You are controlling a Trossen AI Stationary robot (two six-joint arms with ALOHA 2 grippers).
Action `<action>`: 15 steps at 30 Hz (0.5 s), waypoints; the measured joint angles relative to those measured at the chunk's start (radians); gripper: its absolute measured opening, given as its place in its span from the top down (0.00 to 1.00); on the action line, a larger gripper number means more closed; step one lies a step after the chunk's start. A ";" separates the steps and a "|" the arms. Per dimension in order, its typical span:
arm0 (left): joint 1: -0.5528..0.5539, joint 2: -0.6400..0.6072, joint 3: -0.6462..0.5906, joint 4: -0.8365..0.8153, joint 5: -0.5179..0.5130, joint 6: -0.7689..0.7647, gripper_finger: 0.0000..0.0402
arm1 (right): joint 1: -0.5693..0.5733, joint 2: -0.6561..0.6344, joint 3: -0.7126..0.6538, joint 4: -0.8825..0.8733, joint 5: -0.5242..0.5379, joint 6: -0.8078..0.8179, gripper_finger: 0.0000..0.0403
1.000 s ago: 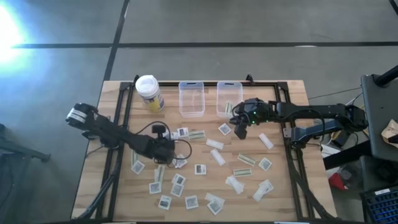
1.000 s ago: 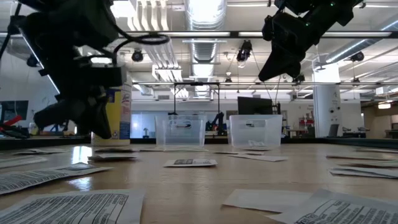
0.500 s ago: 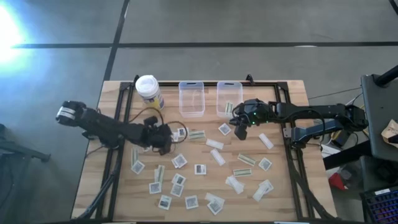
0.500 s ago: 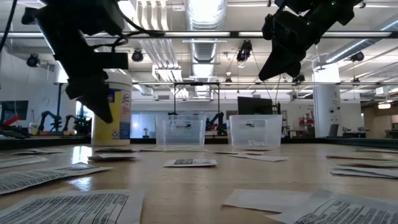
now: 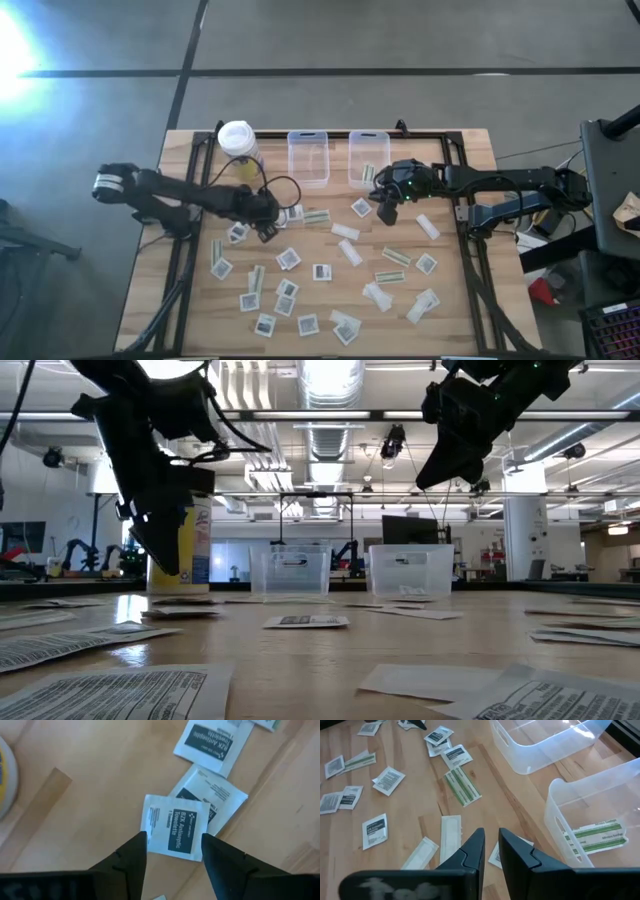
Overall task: Pick & Place First Aid Supplies
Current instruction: Put the towelette pack into the left transparent bin
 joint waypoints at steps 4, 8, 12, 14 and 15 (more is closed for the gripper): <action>0.021 0.023 -0.001 0.008 0.009 -0.007 0.54 | 0.000 0.000 0.000 0.000 0.000 0.000 0.87; 0.052 0.051 -0.001 0.016 0.021 -0.028 0.54 | 0.000 0.000 0.000 0.000 0.000 0.000 0.87; 0.072 0.082 -0.001 0.023 0.063 -0.029 0.54 | 0.000 0.000 0.000 0.000 0.000 0.000 0.87; 0.079 0.096 -0.001 0.023 0.064 -0.029 0.54 | 0.000 0.000 0.000 0.000 0.000 0.000 0.87; 0.083 0.102 -0.001 0.023 0.065 -0.029 0.54 | 0.000 0.000 0.000 0.000 0.000 0.000 0.87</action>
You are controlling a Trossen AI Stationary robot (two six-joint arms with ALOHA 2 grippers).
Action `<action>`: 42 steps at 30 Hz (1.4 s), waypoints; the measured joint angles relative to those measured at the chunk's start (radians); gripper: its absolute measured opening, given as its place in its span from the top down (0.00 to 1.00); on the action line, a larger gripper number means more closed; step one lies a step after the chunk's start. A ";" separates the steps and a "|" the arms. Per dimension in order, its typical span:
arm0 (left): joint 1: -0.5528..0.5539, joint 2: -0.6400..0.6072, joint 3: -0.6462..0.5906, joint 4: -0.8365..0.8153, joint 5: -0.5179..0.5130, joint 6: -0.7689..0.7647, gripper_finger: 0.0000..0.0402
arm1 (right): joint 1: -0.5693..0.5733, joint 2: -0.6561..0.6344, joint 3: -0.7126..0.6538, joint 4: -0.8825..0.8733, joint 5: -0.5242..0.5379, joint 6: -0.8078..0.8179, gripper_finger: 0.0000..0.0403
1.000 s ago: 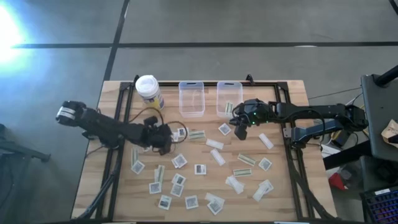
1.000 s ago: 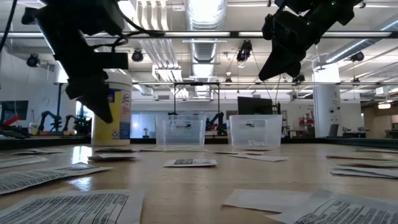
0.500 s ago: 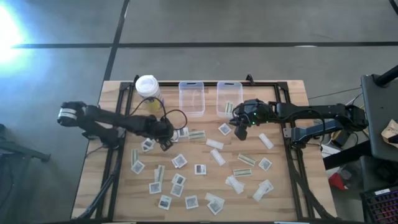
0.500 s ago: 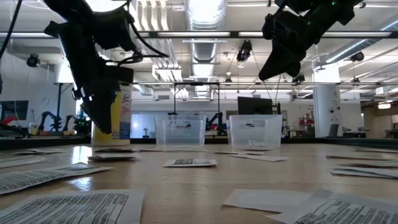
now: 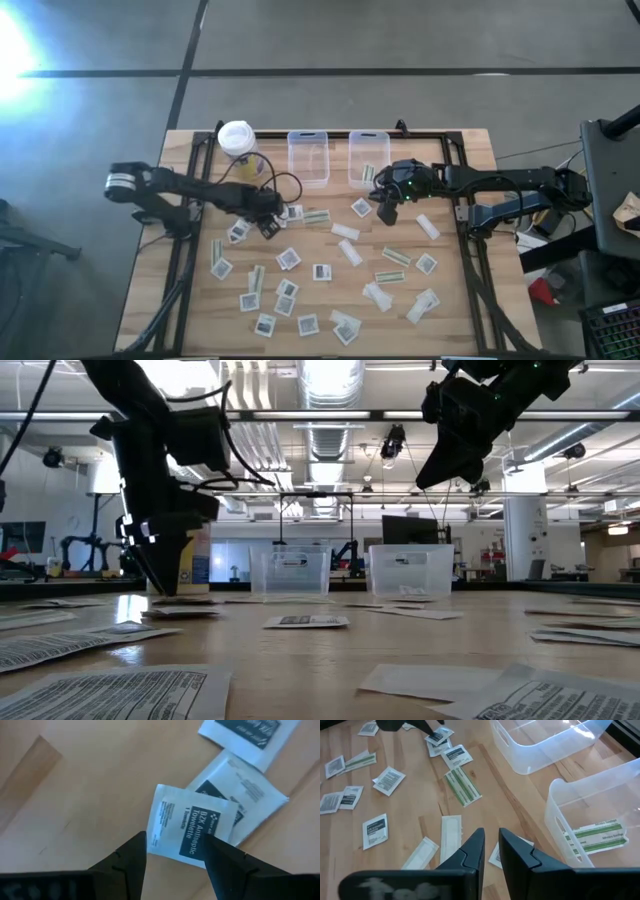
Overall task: Pick & Place First Aid Supplies
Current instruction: Put the towelette pack into the left transparent bin
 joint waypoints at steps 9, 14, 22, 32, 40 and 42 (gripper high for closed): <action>0.017 0.059 0.005 0.010 0.038 0.014 0.54 | 0.000 0.000 0.000 0.000 0.000 0.000 0.87; 0.019 0.074 0.004 0.011 0.052 0.016 0.56 | 0.000 0.000 0.000 0.000 0.000 0.000 0.87; 0.020 0.070 0.003 0.016 0.066 0.033 0.78 | 0.000 0.000 0.000 0.000 0.000 0.000 0.87; 0.020 0.050 0.002 0.016 0.066 0.047 0.98 | 0.000 0.000 0.000 0.000 0.000 0.003 0.87; 0.021 -0.062 0.017 0.011 0.064 0.058 0.99 | 0.000 0.000 0.000 0.000 0.000 0.002 0.87; 0.020 -0.087 0.020 0.004 0.063 0.065 0.99 | 0.000 0.000 0.000 0.000 0.000 0.000 0.87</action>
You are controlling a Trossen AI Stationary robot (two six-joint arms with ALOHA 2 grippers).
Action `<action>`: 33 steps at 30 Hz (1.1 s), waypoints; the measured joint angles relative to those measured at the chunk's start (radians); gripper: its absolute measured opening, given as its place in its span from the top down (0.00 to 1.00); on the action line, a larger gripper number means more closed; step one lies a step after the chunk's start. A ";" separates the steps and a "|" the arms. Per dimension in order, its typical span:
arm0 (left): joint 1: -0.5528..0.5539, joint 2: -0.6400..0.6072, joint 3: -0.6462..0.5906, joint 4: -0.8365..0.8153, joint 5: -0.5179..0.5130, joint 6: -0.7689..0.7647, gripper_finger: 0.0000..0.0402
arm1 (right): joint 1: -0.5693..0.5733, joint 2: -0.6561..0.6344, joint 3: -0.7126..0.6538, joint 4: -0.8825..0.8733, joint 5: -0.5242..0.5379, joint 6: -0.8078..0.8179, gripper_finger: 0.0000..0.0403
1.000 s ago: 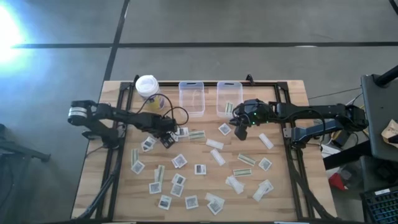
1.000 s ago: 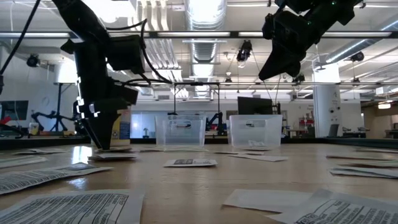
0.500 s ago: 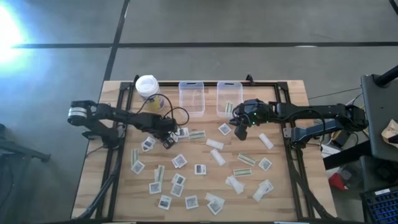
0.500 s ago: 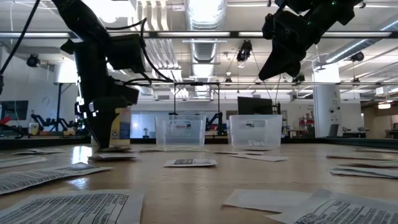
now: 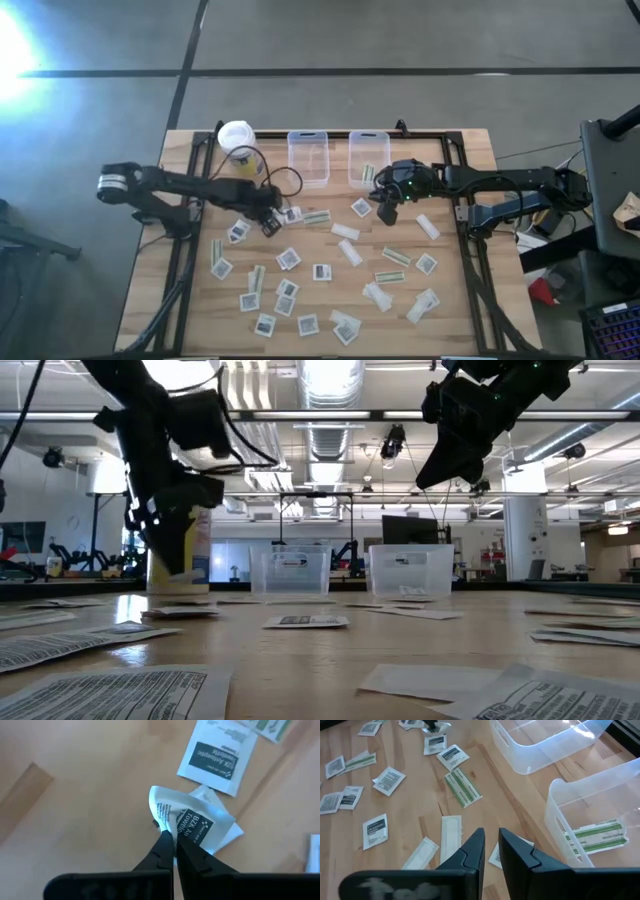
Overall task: Pick & Place First Aid Supplies
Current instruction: Put the towelette pack into the left transparent bin
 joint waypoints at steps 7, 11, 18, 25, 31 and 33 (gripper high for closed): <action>0.000 -0.070 0.045 0.128 -0.158 0.067 0.98 | 0.000 0.000 0.000 0.000 0.000 0.000 0.87; 0.012 -0.075 0.081 0.305 -0.277 0.167 0.97 | 0.000 0.000 0.000 0.000 0.000 0.001 0.87; 0.110 -0.010 0.161 0.500 -0.324 0.333 0.98 | 0.000 0.000 0.000 0.000 0.000 0.003 0.87; 0.226 0.107 0.236 0.483 -0.273 0.378 0.97 | 0.000 0.000 0.000 0.000 -0.002 0.003 0.87; 0.262 0.163 0.280 0.421 -0.256 0.394 0.96 | 0.000 -0.001 0.000 -0.013 -0.013 0.000 0.87; 0.268 0.173 0.289 0.398 -0.249 0.404 0.95 | 0.000 -0.002 0.001 -0.030 -0.021 0.000 0.87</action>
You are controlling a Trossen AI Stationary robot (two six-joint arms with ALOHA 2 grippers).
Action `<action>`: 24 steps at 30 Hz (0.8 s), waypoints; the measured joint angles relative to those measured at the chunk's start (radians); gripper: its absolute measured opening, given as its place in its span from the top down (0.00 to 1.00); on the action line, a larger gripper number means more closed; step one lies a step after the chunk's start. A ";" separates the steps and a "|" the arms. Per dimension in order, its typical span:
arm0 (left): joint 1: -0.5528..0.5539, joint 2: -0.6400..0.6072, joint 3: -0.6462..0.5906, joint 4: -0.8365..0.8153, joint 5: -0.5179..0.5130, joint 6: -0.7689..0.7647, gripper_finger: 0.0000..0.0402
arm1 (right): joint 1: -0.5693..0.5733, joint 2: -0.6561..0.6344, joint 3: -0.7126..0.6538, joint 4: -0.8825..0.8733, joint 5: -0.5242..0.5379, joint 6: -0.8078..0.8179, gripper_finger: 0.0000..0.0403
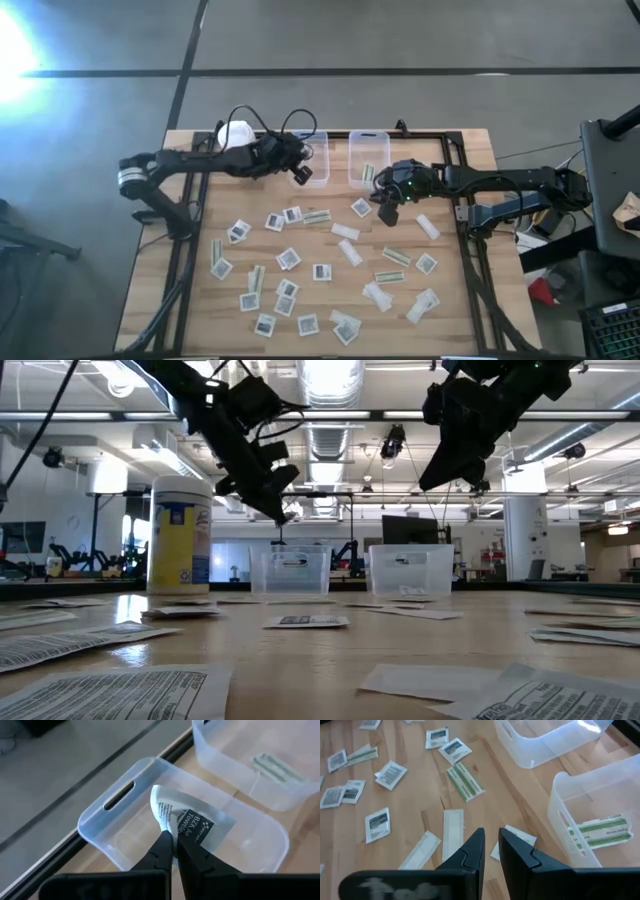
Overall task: Pick & Place First Aid Supplies
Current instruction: Put the towelette pack into the left transparent bin, then put the bandage into the right transparent bin
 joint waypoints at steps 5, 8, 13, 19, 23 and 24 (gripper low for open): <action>0.013 0.016 0.016 -0.004 0.049 0.020 0.90 | 0.002 -0.010 0.002 -0.030 -0.003 0.025 0.87; 0.020 0.019 0.026 -0.002 0.066 0.027 0.86 | 0.009 -0.010 0.004 -0.050 -0.006 0.035 0.87; 0.021 0.017 0.046 -0.026 0.069 0.045 0.78 | 0.034 -0.011 0.013 -0.084 -0.006 0.038 0.87; 0.020 -0.027 0.064 -0.094 0.068 0.049 0.72 | 0.086 -0.011 0.025 -0.090 -0.006 0.035 0.87; 0.012 -0.083 0.068 -0.158 0.068 0.071 0.71 | 0.135 -0.011 0.046 -0.112 -0.006 0.035 0.87; 0.008 -0.100 0.068 -0.172 0.069 0.075 0.71 | 0.149 -0.011 0.050 -0.114 -0.006 0.036 0.87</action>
